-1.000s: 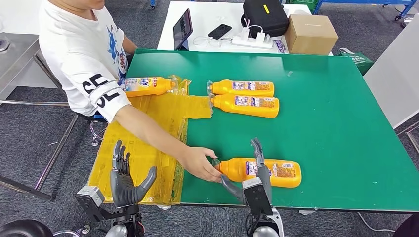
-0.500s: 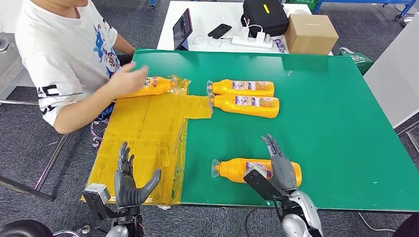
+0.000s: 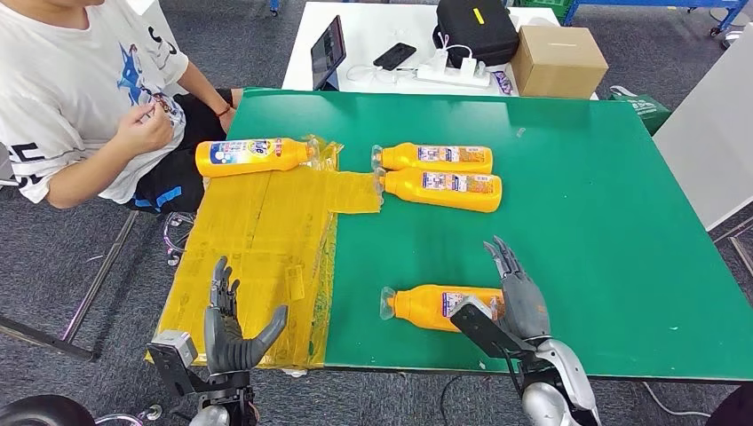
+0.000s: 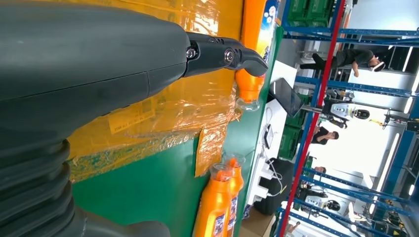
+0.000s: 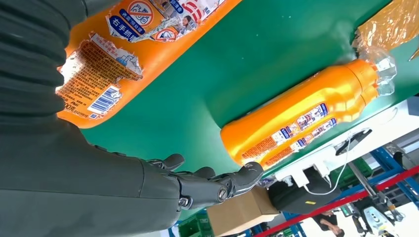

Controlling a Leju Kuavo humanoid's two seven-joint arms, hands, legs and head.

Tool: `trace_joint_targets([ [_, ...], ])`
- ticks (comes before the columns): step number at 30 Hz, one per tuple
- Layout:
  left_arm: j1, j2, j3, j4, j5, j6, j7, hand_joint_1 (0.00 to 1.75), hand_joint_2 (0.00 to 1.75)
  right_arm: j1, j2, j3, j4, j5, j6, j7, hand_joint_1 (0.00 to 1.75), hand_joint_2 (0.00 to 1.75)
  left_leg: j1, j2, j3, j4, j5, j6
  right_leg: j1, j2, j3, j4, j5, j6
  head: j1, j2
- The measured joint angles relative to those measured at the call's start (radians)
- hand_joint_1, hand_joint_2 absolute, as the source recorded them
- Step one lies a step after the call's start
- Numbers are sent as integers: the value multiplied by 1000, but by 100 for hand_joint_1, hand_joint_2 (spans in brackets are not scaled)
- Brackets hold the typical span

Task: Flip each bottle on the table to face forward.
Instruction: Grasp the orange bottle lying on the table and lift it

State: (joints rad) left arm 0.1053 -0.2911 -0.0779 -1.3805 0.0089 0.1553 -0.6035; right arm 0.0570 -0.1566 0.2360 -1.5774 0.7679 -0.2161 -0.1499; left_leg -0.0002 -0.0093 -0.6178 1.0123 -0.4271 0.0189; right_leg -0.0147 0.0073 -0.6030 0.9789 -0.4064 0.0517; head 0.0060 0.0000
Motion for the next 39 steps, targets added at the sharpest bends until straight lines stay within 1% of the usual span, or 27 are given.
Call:
trace_joint_targets([
  [3, 0, 0, 2, 1, -2, -2, 1, 0, 175, 0, -3, -1, 0, 0, 16, 9, 0, 175, 0, 0, 0, 0, 0, 0, 0, 0, 0, 0, 0, 0, 0, 0],
  [5, -1, 0, 5, 3, -6, -7, 3, 0, 175, 0, -11, -1, 0, -6, 50, 26, 0, 175, 0, 0, 0, 0, 0, 0, 0, 0, 0, 0, 0, 0, 0, 0],
  [7, -3, 0, 7, 9, -11, -12, 5, 0, 175, -3, -32, 0, 0, -20, 100, 45, 0, 175, 0, 0, 0, 0, 0, 0, 0, 0, 0, 0, 0, 0, 0, 0],
  [10, -11, 0, 15, 22, -15, -15, 7, 0, 175, -9, -93, 3, -1, -61, 196, 68, 0, 175, -1, 0, 0, 0, 0, 0, -1, 0, 0, 0, 0, 0, 0, 0],
  [15, -30, 0, 29, 55, -14, -34, 13, 0, 175, -16, -209, 7, -8, -184, 344, 101, 0, 175, -2, 0, 0, 0, 0, 1, -2, 0, 0, 0, 0, 1, 0, 0],
  [18, -53, 0, 27, 90, -3, -59, 22, 0, 175, -54, -268, 14, 36, -264, 430, 125, 0, 175, -3, 0, 0, 0, 1, 1, -2, 0, 0, 0, 1, 1, 0, 0],
  [20, -68, 0, 20, 114, 5, -63, 23, 0, 175, -80, -297, 21, 85, -286, 444, 117, 0, 175, -3, 0, 0, 0, 1, 2, -3, 0, 0, 0, 1, 2, 0, 0],
  [23, -80, 0, 10, 142, 12, -64, 23, 0, 175, -96, -321, 30, 134, -293, 444, 107, 0, 175, -3, -1, 0, 0, 2, 3, -3, 0, 0, 0, 1, 2, 0, 0],
  [30, -96, 0, -11, 191, 27, -65, 23, 0, 175, -99, -372, 54, 162, -312, 455, 119, 0, 175, -3, -1, -1, 0, 2, 3, -3, 0, 0, 0, 1, 2, 0, 0],
  [33, -101, 0, -15, 206, 33, -65, 23, 0, 175, -104, -384, 64, 171, -315, 463, 126, 0, 175, -3, -1, -1, 0, 2, 3, -3, 0, 0, 0, 1, 2, 0, 0],
  [39, -108, 0, -24, 225, 34, -65, 23, 0, 175, -110, -388, 86, 192, -314, 464, 129, 0, 175, -3, 0, -1, 0, 2, 3, -3, 0, 0, 0, 1, 2, 0, 0],
])
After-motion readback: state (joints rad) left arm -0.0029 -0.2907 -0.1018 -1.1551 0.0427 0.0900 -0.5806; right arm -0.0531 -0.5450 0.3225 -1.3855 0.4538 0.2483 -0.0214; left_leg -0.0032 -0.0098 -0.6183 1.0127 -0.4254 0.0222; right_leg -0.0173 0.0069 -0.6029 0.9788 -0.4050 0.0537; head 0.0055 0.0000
